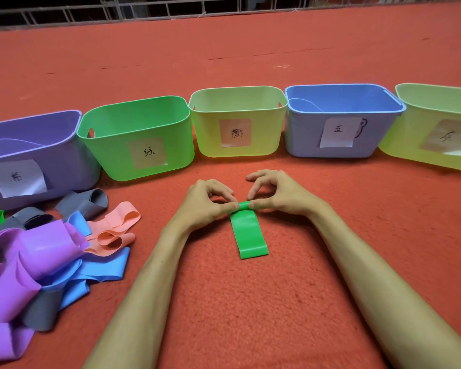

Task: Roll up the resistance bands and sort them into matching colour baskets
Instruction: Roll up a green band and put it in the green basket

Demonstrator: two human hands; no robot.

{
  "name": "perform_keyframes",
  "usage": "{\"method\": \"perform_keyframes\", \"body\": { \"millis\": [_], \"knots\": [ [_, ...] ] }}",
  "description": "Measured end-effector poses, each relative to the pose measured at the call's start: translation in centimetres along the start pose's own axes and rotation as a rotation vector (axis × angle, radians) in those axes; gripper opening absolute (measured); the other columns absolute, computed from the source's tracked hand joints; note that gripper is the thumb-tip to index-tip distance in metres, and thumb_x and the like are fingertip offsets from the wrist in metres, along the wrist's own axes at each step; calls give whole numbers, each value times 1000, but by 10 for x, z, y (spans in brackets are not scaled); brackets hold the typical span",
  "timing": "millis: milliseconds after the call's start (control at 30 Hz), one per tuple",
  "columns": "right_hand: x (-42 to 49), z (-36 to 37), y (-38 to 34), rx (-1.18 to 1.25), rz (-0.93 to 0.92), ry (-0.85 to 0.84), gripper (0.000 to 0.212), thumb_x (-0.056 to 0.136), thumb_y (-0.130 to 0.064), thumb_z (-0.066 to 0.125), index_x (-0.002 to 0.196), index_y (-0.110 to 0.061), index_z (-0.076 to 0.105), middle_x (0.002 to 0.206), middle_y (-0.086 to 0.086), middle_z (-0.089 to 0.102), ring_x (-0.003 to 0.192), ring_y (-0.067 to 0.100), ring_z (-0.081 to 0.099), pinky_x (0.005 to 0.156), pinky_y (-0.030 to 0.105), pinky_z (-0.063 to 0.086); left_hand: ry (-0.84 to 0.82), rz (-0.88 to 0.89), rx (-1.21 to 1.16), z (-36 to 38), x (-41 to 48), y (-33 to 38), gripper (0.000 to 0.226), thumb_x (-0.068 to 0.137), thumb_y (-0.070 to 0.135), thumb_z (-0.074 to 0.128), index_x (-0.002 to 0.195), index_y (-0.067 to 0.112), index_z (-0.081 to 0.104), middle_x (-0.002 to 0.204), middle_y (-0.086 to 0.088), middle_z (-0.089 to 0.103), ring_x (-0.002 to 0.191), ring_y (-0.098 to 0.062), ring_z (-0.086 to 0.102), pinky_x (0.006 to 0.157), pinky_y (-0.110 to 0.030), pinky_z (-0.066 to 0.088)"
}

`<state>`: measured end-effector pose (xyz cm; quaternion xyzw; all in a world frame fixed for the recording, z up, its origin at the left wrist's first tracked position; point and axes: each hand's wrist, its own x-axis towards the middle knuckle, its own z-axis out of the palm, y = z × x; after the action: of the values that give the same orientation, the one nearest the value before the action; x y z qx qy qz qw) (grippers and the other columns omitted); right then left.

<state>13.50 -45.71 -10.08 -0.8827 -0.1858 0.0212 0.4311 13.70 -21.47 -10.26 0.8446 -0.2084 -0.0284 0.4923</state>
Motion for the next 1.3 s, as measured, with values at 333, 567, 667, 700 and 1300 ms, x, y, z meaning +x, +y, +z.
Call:
{"method": "perform_keyframes", "body": {
  "millis": [333, 567, 667, 700, 1300],
  "knots": [
    [0, -3, -4, 111, 61, -4, 11, 91, -20, 75, 83, -15, 81, 132, 2, 64, 126, -1, 55, 101, 11, 33, 41, 20, -75, 5, -2, -1, 12, 72, 8, 86, 78, 18, 83, 96, 3, 77, 93, -14, 75, 91, -30, 59],
    [2, 2, -1, 99, 24, 52, 8, 93, -16, 75, 89, -22, 80, 127, 5, 68, 123, 5, 58, 105, 14, 36, 125, 39, -35, 8, -1, -5, 12, 78, 11, 84, 84, 21, 81, 78, 5, 78, 72, -10, 70, 70, -29, 56],
    [3, 6, 2, 54, -4, 73, 9, 92, -21, 76, 92, -30, 80, 125, 5, 69, 122, 8, 60, 109, 27, 39, 137, 36, -2, 7, 0, -9, 13, 78, 13, 85, 85, 23, 81, 79, 6, 78, 75, -22, 73, 70, -35, 58],
    [4, 7, 3, 39, -2, 83, 9, 91, -23, 77, 91, -32, 79, 125, 4, 69, 121, 8, 60, 108, 28, 39, 137, 31, 2, 7, 0, -9, 14, 78, 13, 86, 86, 23, 81, 79, 6, 78, 77, -23, 74, 72, -36, 58],
    [2, 15, -1, -80, -8, 193, 13, 85, -27, 82, 85, -39, 78, 121, -4, 70, 119, 4, 58, 110, 35, 40, 161, 6, 61, 8, 0, -2, 11, 83, 16, 83, 86, 26, 83, 81, 9, 75, 68, 4, 61, 66, -11, 43]
  ]
}}
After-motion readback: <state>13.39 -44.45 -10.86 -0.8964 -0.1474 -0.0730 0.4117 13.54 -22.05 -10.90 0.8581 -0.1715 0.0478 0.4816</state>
